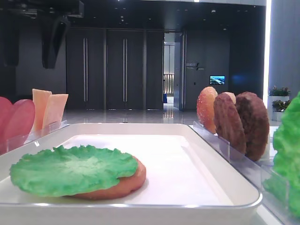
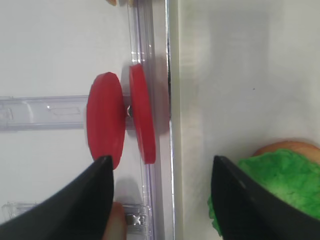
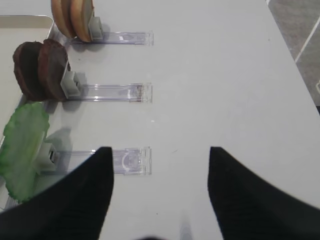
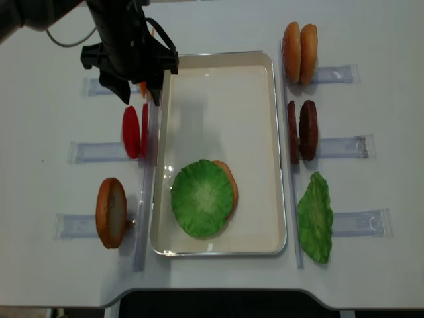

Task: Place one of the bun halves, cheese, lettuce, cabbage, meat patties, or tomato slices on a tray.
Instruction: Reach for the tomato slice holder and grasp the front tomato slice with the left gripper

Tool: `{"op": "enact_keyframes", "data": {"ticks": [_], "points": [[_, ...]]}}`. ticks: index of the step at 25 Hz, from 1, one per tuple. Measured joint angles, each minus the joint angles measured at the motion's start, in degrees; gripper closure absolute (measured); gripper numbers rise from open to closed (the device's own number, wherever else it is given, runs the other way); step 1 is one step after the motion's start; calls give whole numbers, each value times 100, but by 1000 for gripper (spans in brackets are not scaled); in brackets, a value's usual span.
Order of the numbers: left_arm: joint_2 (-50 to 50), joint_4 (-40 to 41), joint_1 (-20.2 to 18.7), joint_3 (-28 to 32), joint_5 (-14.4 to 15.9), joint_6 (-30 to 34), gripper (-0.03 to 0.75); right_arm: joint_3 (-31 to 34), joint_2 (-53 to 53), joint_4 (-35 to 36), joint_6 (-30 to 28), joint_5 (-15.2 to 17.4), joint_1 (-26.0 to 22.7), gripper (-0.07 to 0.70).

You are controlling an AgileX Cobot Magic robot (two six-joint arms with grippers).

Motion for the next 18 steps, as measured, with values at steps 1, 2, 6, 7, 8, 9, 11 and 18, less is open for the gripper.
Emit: {"op": "enact_keyframes", "data": {"ticks": [1,2,6,7,8,9,11,18], "points": [[26,0,0,0,0,-2,244,0,0,0,0,0,5,231],[59,0,0,-6,0,-7,244,0,0,0,0,0,5,231],[198,6,0,-11,-26,-18,244,0,0,0,0,0,5,231],[244,6,0,-11,-30,-18,244,0,0,0,0,0,5,231],[278,6,0,-11,-42,-20,244,0,0,0,0,0,5,231],[318,6,0,-11,-45,-20,244,0,0,0,0,0,5,231],[378,6,0,-11,-63,-20,244,0,0,0,0,0,5,231],[536,6,0,-18,-66,-24,244,0,0,0,0,0,22,231]]}}
